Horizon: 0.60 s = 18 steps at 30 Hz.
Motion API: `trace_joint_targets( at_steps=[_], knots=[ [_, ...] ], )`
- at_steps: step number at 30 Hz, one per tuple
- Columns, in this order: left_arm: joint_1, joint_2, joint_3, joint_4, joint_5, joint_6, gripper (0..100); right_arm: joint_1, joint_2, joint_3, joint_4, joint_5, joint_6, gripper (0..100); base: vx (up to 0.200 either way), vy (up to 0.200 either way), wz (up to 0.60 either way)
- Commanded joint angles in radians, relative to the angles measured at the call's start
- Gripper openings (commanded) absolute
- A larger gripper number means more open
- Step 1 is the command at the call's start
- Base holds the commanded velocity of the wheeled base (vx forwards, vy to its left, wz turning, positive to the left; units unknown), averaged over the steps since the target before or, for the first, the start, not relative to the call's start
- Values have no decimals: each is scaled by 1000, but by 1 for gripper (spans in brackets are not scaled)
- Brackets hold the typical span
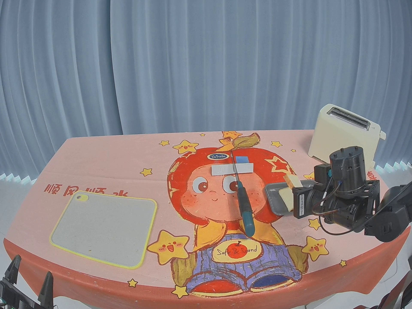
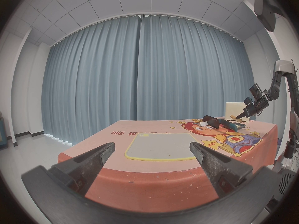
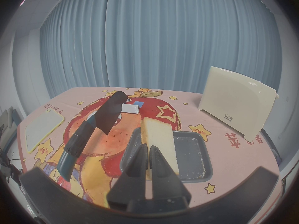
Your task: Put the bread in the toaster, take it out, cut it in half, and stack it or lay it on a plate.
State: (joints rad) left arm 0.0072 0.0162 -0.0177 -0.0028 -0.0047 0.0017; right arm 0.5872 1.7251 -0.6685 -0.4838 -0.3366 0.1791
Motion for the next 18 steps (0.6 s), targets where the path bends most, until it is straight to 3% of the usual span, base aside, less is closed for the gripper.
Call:
trace_joint_targets(
  at_steps=[1, 18],
  knots=[
    [0, -16, 18, 0, 0, 0, 100, 0, -1, 0, -1, -1, 0, 0, 0, 0, 0],
    [0, -16, 18, -2, 0, 0, 100, 8, 27, -11, -2, -5, 6, 0, 0, 0, 0]
  ],
)
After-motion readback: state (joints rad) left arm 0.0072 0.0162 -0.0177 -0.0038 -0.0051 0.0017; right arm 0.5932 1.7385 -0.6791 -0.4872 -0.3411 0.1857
